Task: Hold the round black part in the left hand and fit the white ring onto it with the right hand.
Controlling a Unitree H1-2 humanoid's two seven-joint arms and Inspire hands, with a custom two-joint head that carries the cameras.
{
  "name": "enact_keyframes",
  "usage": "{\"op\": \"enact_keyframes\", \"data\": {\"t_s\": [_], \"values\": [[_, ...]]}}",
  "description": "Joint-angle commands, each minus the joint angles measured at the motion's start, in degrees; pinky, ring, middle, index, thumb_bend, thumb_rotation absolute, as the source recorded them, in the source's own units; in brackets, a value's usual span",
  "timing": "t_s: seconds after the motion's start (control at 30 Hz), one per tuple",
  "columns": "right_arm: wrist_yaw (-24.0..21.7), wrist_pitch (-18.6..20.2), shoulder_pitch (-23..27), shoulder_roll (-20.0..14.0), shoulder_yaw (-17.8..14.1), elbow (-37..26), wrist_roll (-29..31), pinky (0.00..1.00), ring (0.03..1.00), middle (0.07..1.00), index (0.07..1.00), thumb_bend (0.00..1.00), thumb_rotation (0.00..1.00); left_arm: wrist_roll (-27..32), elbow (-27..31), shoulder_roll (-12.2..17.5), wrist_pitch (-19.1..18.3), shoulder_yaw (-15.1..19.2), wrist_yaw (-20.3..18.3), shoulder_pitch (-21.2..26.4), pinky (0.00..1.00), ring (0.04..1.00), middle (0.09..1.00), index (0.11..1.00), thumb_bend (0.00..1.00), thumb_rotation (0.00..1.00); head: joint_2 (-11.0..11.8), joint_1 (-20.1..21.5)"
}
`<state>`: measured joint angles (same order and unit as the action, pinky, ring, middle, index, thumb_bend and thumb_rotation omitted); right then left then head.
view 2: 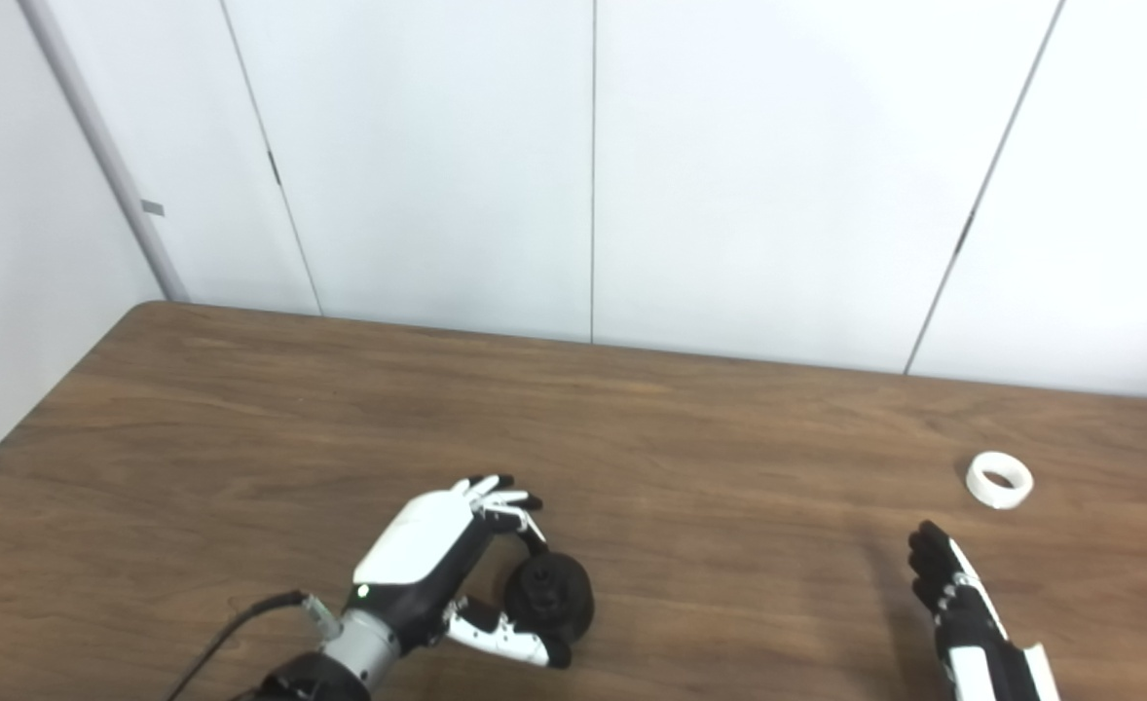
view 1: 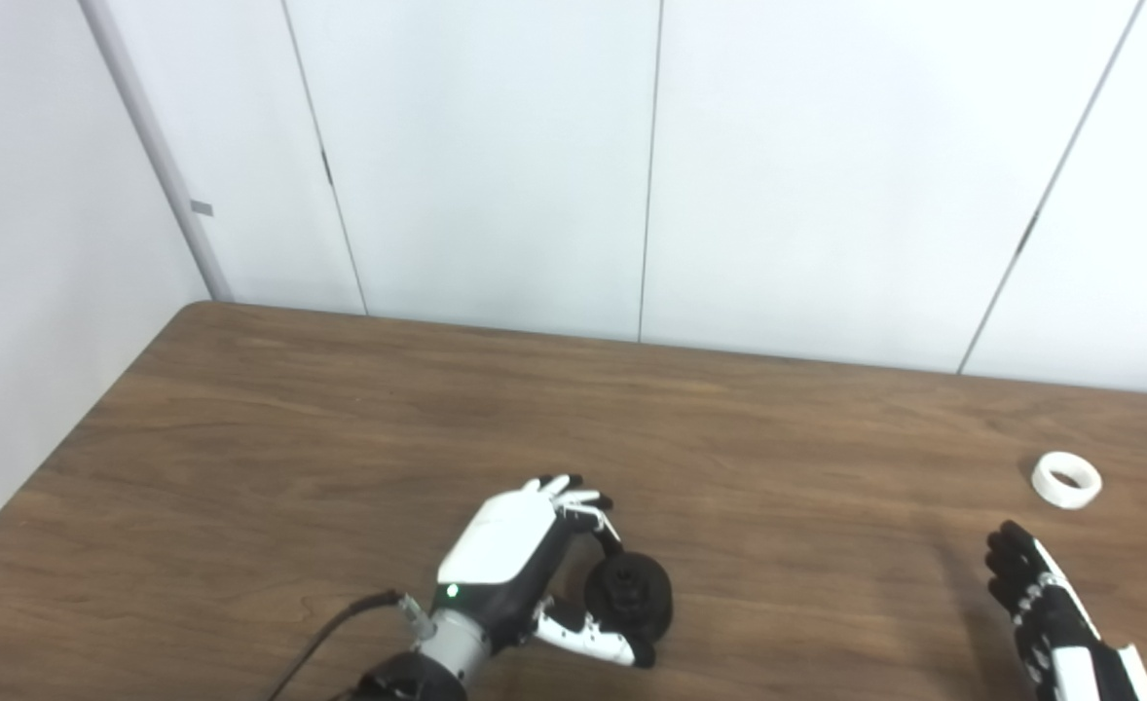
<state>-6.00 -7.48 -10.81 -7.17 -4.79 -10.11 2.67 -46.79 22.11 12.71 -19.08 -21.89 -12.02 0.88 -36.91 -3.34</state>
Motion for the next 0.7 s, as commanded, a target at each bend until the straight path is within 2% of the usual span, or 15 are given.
{"op": "enact_keyframes", "data": {"t_s": [0.0,0.27,0.43,0.67], "values": [[1.5,0.4,-4.0,3.3,1.4,1.4,-0.3,0.96,0.948,0.937,0.927,0.60,0.98,-1.6,1.8,-0.6,2.5,-0.3,1.6,0.5,1.00,0.965,0.855,0.485,0.52,0.05,0.0,0.0],[2.9,3.2,-3.9,3.7,2.8,-1.4,-0.6,0.98,0.951,0.935,0.924,0.60,0.99,-3.2,0.9,-2.1,4.3,-1.0,1.1,-1.4,1.00,0.972,0.854,0.486,0.52,0.05,-2.6,2.5],[3.8,4.0,-3.7,3.8,3.9,-2.2,-0.7,0.99,0.952,0.939,0.927,0.57,1.00,-4.1,-0.3,-2.8,5.1,-1.6,1.3,-2.3,1.00,0.961,0.849,0.486,0.52,0.05,-3.7,3.7],[5.8,5.9,-3.6,4.0,5.3,-3.8,-1.0,0.99,0.949,0.937,0.929,0.59,0.99,-5.8,-2.5,-3.5,6.6,-2.7,1.8,-3.1,1.00,0.958,0.849,0.486,0.52,0.05,-5.0,4.5]]}}
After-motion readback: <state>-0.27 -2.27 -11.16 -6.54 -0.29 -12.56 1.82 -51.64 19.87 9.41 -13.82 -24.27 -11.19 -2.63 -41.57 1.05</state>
